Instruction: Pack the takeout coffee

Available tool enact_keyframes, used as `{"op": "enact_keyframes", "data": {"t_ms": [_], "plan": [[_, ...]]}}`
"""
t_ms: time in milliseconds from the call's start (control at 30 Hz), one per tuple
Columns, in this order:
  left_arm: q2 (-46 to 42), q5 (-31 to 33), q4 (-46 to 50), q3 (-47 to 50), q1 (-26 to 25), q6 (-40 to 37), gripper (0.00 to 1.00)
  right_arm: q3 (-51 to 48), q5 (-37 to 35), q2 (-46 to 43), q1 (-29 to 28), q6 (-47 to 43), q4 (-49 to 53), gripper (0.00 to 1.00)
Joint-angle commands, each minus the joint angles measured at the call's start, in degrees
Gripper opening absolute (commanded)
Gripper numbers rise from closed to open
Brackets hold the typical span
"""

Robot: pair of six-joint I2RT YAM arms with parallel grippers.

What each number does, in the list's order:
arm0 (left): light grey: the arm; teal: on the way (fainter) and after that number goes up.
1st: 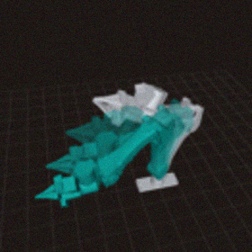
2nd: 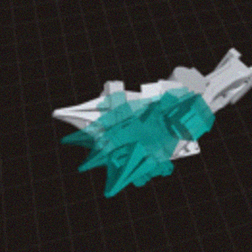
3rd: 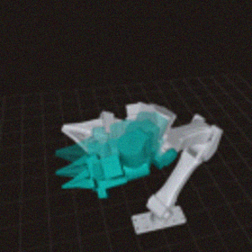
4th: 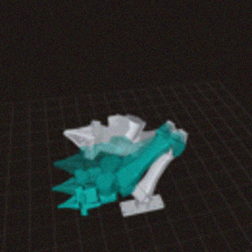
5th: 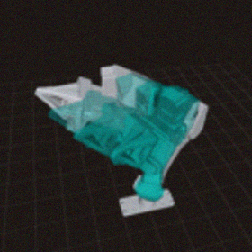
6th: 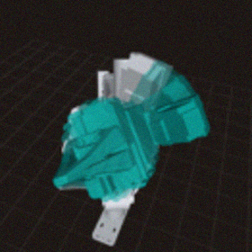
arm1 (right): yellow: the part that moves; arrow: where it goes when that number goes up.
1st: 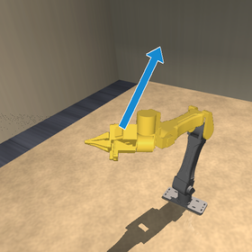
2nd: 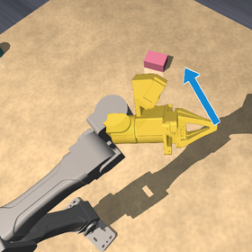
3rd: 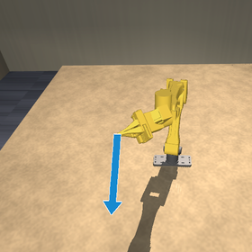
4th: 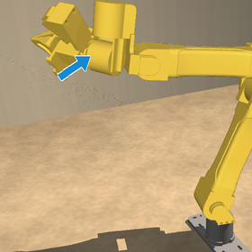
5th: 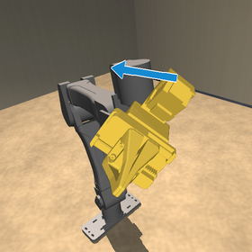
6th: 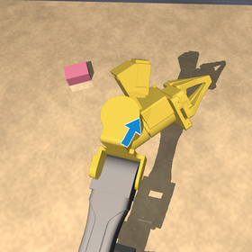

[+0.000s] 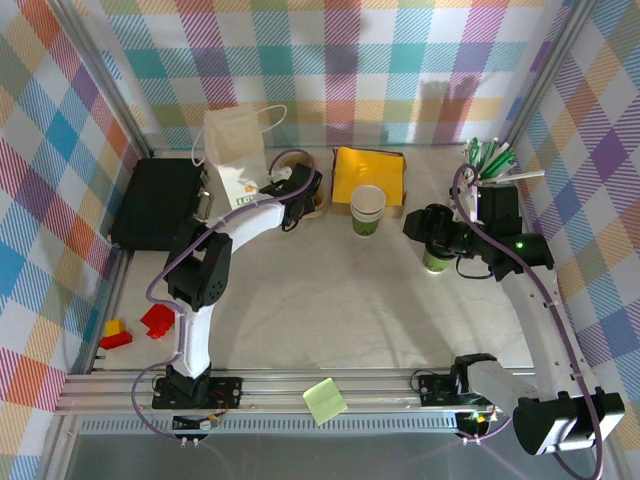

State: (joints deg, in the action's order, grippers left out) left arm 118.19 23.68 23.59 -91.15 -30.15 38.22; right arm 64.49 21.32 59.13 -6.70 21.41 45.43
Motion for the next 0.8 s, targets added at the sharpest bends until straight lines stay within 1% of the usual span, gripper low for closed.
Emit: {"op": "enact_keyframes", "data": {"t_ms": [0, 167, 400, 467, 600, 767], "plan": [[1.2, 1.0, 0.1, -2.3, 0.5, -0.2, 0.38, 0.9, 0.4, -0.4, 0.3, -1.5, 1.0, 0.99], [2.3, 0.1, 0.2, -3.4, 0.6, -1.1, 0.29, 0.9, 0.8, -0.1, 0.3, -1.5, 0.8, 0.99], [3.0, -0.4, 0.4, -4.0, 0.8, -1.7, 0.26, 0.6, 0.9, 0.0, 0.3, -1.6, 0.8, 0.99], [3.1, -0.5, 0.4, -4.1, 0.9, -1.8, 0.22, 0.4, 0.9, -0.1, 0.3, -1.6, 0.7, 0.99], [3.0, -0.9, 0.4, -4.3, 1.0, -2.2, 0.16, 0.2, 0.9, -0.1, 0.3, -1.5, 0.7, 0.99], [2.0, -0.7, 0.5, -4.5, 1.0, -3.0, 0.12, 0.2, 0.7, -0.3, 0.3, -1.5, 1.0, 0.99]]}}
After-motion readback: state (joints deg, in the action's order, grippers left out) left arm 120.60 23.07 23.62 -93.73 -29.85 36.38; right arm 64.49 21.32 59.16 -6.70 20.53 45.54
